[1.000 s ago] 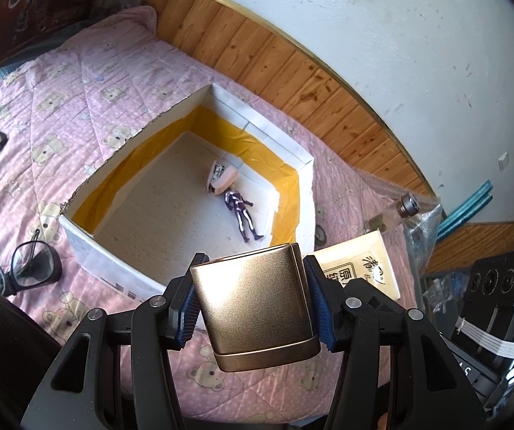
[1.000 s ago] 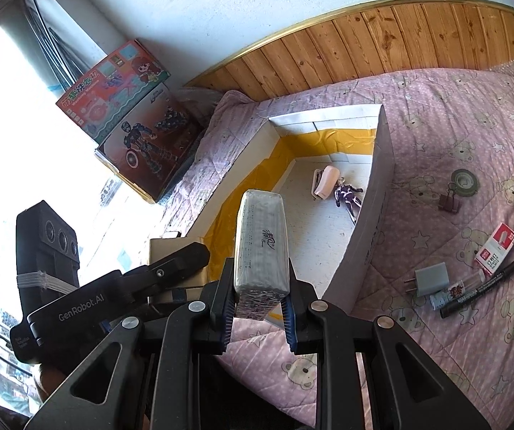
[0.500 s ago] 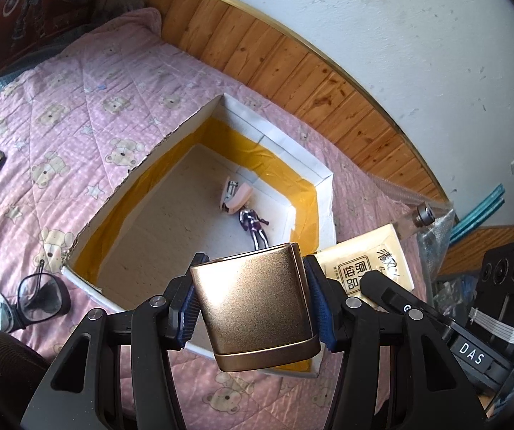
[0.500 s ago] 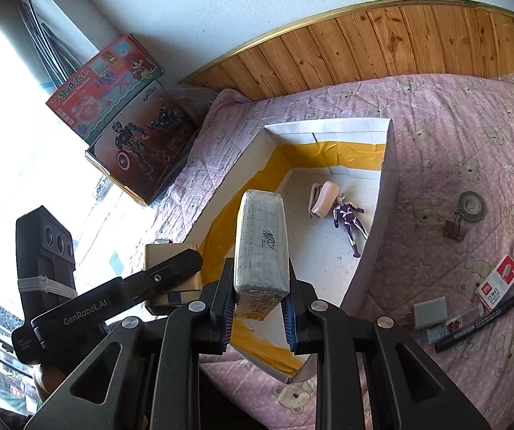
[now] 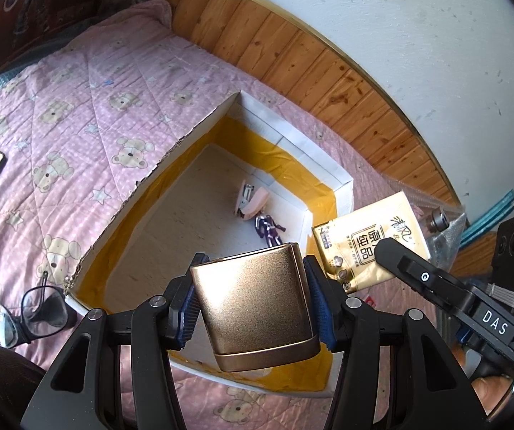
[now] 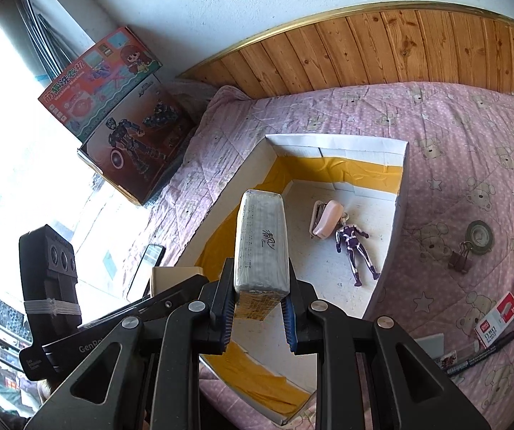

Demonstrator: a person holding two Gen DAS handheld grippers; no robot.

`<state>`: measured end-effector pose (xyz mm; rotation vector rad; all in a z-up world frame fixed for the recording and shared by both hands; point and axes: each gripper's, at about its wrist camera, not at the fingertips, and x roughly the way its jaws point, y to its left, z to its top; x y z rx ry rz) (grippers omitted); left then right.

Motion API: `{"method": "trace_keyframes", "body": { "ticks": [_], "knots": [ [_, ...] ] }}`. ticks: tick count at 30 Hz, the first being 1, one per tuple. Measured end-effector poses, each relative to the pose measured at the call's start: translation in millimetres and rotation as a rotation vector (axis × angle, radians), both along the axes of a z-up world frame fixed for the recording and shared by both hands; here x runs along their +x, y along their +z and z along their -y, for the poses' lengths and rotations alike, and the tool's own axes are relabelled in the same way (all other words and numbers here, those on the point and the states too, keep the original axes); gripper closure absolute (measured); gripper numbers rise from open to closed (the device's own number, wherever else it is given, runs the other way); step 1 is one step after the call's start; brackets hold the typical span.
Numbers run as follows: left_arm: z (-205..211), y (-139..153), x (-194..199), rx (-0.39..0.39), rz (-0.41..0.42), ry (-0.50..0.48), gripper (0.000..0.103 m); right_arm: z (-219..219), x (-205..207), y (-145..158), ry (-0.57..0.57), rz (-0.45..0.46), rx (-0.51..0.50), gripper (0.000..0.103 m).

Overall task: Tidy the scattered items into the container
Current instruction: 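Move both held items over the white box interior, then open the left tool dropping the gold case while the right tool releases the tissue pack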

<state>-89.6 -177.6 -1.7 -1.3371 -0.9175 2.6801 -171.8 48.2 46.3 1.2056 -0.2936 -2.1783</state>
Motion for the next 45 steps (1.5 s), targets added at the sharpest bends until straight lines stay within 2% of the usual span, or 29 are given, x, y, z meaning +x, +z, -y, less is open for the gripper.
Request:
{"method": "trace_keyframes", "body": {
  "ticks": [11,22,36,45],
  "knots": [
    [12.1,-11.9,-8.2,0.017,0.027,0.005,0.048,32.1,-28.3,-0.7,0.029,0.021,0.034,0.079],
    [24.9,-22.0,-17.4,0.036,0.031,0.010,0.048,55.6,-57.4,-19.8,0.019,0.089,0.071,0.079],
    [26.3,-28.1,-27.1,-0.029,0.005,-0.029,0.048,84.6,-98.9,-43.7,0.014,0.156,0.142,0.079],
    [19.1,-28.7,-32.0,-0.072,-0.003,-0.075,0.048,105.2,-124.8,-55.9,0.017,0.165,0.210,0.078]
  ]
}}
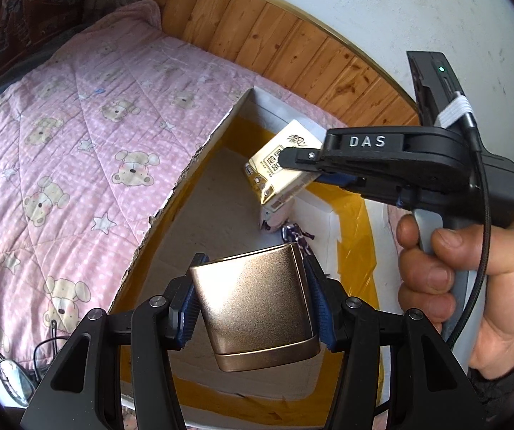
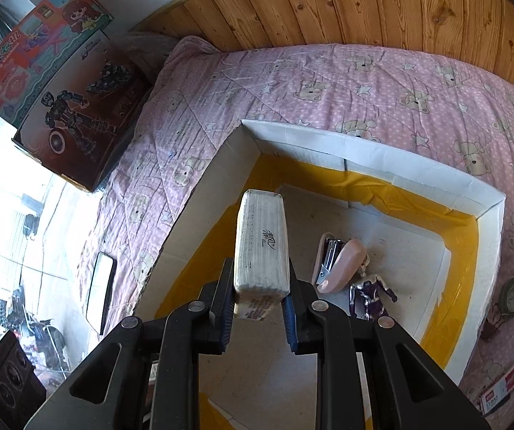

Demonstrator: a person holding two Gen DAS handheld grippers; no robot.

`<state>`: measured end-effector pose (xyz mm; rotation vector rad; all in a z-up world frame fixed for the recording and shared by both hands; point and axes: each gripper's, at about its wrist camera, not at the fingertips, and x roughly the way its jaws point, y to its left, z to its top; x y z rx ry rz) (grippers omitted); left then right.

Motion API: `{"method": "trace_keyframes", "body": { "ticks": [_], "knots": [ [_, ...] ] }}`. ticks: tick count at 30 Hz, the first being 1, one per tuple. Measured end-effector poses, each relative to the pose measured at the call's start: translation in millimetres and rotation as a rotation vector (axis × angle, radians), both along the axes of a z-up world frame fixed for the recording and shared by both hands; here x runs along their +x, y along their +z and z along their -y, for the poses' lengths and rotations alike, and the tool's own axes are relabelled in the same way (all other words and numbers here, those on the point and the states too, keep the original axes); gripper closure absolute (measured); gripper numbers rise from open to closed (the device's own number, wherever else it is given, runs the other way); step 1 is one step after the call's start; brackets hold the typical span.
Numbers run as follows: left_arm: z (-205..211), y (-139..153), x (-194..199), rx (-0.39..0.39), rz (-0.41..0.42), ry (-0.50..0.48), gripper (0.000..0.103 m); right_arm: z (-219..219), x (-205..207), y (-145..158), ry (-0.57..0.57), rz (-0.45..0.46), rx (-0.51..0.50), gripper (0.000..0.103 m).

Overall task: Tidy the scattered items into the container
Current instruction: 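Open the left tool dropping the gold case while the right tool releases the tissue pack, then withdraw both tools from the box toward the remaining items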

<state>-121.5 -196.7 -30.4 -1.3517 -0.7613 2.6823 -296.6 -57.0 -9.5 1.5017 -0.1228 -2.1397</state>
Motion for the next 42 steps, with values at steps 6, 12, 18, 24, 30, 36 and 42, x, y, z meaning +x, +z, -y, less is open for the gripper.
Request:
{"method": "trace_keyframes", "body": {
  "ticks": [6,12,18,24,30,36,42],
  "knots": [
    [2.4,-6.5,-3.3,0.004,0.023,-0.005,0.048,18.7,-12.0,-12.7,0.030,0.000,0.068,0.078],
    [3.0,-7.1,-5.3,-0.016,0.025,0.006,0.047,26.5,-17.3,-17.8,0.035,-0.028,0.104,0.078],
    [5.2,-6.4,-4.0,0.003,0.018,0.032,0.047,26.5,-22.1,-17.5,0.019,-0.035,0.085,0.072],
    [8.2,-3.6,-3.8,0.023,0.011,0.037,0.047,13.2,-17.4,-8.7,-0.026,-0.032,0.057,0.068],
    [11.8,2.3,2.4,0.027,-0.025,0.057,0.047,-15.2,2.2,7.8,-0.064,-0.026,0.000,0.064],
    [2.4,5.3,10.7,-0.022,-0.023,0.059,0.047,-43.4,27.0,21.7,-0.069,-0.022,-0.044,0.063],
    [-14.6,19.6,31.7,-0.033,-0.025,0.038,0.047,-71.5,54.2,34.5,-0.052,-0.038,-0.062,0.063]
  ]
}}
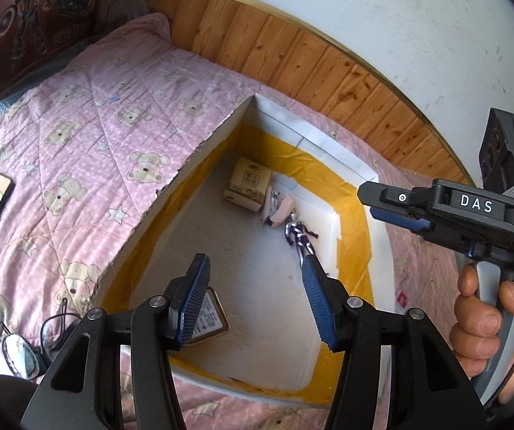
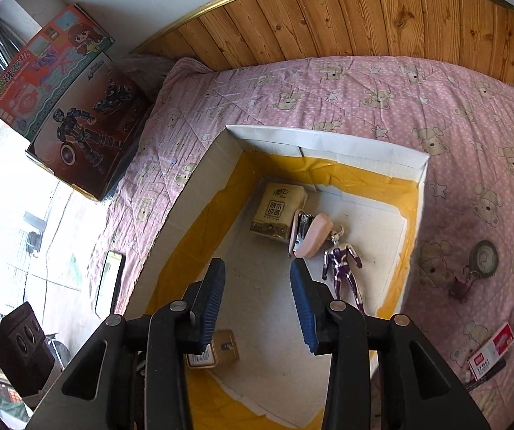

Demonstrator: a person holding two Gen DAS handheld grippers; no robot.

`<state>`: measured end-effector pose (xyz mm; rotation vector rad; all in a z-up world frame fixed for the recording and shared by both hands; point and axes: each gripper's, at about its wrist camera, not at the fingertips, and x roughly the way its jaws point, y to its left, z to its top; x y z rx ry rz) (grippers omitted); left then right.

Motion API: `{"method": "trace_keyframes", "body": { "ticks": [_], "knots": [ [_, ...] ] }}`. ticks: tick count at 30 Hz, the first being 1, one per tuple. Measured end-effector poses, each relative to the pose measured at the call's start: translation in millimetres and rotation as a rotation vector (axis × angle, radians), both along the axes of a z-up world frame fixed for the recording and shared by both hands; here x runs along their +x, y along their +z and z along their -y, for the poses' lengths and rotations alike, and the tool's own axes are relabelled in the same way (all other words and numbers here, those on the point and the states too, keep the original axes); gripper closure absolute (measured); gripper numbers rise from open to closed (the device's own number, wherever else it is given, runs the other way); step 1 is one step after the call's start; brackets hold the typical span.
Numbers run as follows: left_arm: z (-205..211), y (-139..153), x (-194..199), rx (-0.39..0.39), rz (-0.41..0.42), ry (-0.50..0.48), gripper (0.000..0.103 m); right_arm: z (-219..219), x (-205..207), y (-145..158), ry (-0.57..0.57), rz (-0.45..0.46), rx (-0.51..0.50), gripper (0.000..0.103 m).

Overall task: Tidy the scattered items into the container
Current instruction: 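Withdraw both tools from the box toward the remaining items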

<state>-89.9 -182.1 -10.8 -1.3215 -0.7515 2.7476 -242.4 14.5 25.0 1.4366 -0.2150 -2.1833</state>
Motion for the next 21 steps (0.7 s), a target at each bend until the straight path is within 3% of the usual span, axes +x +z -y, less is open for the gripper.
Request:
{"method": "trace_keyframes", "body": {
  "ticks": [4,9,14,21],
  "knots": [
    [-12.6,14.5,13.3,0.015,-0.008,-0.025,0.047,-19.0,16.0,8.5,-0.001,-0.013,-0.026,0.062],
    [-30.4,36.7,27.7,-0.039,-0.028,-0.044,0.047,-35.7,40.2,24.9,0.021,-0.052,-0.086,0.062],
    [-46.8,45.6,39.3,-0.149,0.006,-0.032,0.047,-45.1,71.2,40.1,0.068,-0.143,-0.091,0.062],
    [-58.5,47.3,52.3,-0.179,0.029,-0.036,0.047,-56.8,97.0,44.4,0.091,-0.198,-0.091,0.062]
  ]
}}
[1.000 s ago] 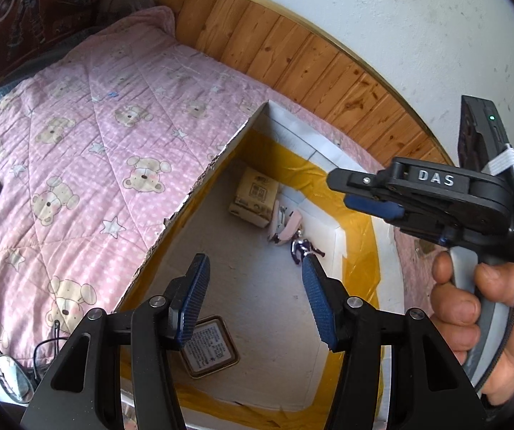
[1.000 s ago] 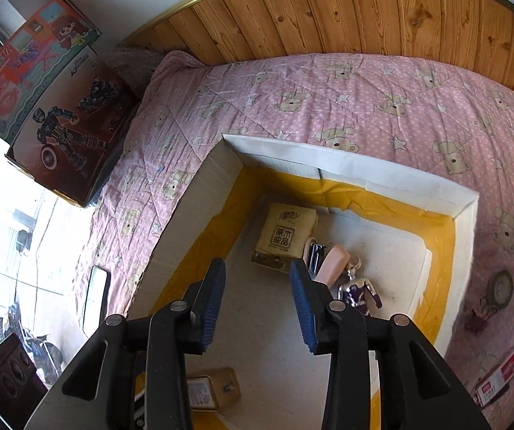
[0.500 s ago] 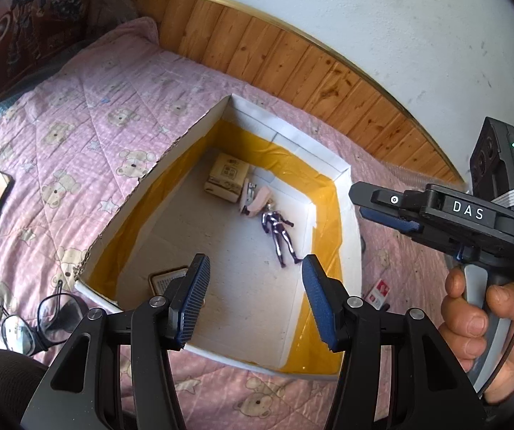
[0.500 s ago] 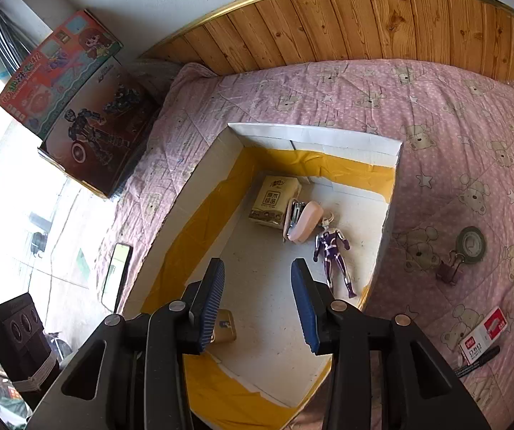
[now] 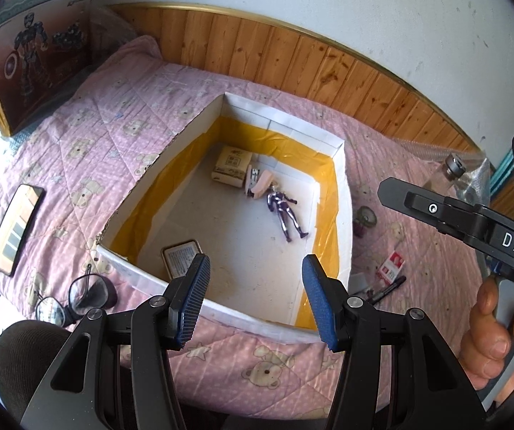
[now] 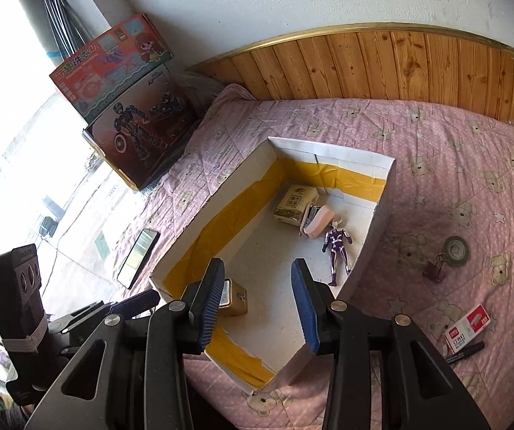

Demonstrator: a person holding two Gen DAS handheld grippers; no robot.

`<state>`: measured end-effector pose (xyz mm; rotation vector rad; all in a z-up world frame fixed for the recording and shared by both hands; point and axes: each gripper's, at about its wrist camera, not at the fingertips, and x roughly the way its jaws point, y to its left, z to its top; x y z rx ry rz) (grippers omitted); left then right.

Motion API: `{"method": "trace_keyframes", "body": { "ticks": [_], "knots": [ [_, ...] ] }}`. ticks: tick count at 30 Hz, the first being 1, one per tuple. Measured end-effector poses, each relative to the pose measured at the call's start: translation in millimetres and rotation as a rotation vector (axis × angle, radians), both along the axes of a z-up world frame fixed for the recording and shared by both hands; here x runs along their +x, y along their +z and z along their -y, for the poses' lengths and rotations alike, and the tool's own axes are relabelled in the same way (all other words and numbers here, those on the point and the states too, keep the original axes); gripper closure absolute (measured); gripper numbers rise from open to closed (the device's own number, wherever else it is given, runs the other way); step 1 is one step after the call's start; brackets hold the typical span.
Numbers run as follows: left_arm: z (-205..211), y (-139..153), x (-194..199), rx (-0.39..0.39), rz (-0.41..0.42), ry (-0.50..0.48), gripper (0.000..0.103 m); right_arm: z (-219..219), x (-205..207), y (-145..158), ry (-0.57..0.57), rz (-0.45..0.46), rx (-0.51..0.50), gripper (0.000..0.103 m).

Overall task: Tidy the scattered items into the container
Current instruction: 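Withdraw both tools from the box toward the remaining items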

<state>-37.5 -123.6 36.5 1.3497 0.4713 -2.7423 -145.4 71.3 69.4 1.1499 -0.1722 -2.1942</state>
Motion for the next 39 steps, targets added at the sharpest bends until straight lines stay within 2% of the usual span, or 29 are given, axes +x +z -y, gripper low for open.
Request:
{"method": "trace_keyframes", "body": {
  "ticks": [6,11,15,21,25,30,36,39],
  "knots": [
    [-15.0,5.8,9.0,-0.012,-0.009,-0.021,0.047,-16.5,16.9,4.8,-0.003,-0.028,-0.040,0.062],
    [-28.5,12.1,22.3,0.012,-0.054,-0.039,0.047,-32.6,33.7,3.7,0.017,-0.057,-0.078,0.062],
    [-39.5,14.6,31.6,0.001,-0.081,-0.058,0.047,-49.0,44.7,-1.3,0.028,-0.062,-0.119,0.062],
    [-67.5,18.6,45.6,-0.008,-0.123,-0.140,0.047,-78.4,61.0,-12.2,0.035,-0.070,-0.189,0.062],
    [-94.9,15.5,47.3,0.005,-0.119,-0.221,0.047,-107.0,64.4,-33.3,-0.019,-0.041,-0.199,0.062],
    [-130.4,-4.2,38.1,0.005,-0.061,-0.293,0.047,-149.3,60.3,-76.3,-0.140,0.036,-0.175,0.062],
    [-165.5,-34.9,12.6,-0.010,0.010,-0.365,0.047,-195.2,45.8,-130.4,-0.310,0.178,-0.120,0.062],
    [-176.5,-56.8,-5.4,-0.013,0.063,-0.362,0.047,-212.4,37.5,-151.8,-0.374,0.250,-0.121,0.062]
  ]
}}
